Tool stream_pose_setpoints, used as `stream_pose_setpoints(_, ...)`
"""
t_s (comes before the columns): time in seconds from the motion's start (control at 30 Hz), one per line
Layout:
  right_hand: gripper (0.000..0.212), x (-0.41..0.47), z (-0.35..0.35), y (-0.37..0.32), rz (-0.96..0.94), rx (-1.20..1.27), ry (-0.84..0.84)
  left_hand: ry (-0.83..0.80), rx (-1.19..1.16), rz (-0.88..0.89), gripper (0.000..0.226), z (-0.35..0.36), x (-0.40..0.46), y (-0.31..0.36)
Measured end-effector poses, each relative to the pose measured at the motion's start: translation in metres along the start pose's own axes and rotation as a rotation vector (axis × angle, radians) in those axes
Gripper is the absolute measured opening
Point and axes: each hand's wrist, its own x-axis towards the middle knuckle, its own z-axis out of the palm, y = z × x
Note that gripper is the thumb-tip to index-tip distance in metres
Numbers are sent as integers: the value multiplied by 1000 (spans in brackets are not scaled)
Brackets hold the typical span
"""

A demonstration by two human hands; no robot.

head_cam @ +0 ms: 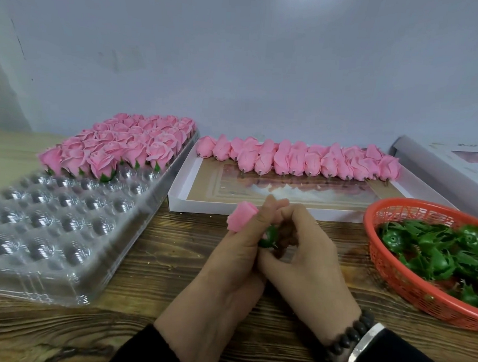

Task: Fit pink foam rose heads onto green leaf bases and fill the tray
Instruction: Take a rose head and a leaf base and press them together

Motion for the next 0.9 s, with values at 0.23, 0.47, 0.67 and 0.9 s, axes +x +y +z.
stream_pose_setpoints(0.23,15,3,-9,0,216,506,-176,11,62,-4,49,-5,3,4)
stream_pose_setpoints(0.47,38,0,-1,5,105,179,-129,82,-18,2,51,-3,1,5)
stream_pose_setpoints(0.67,18,3,-8,2,173,450,-161,57,85,15,39,-5,2,5)
stream_pose_setpoints(0.9,32,2,-8,3,180,324,-191,91,47,44,74,-5,2,6)
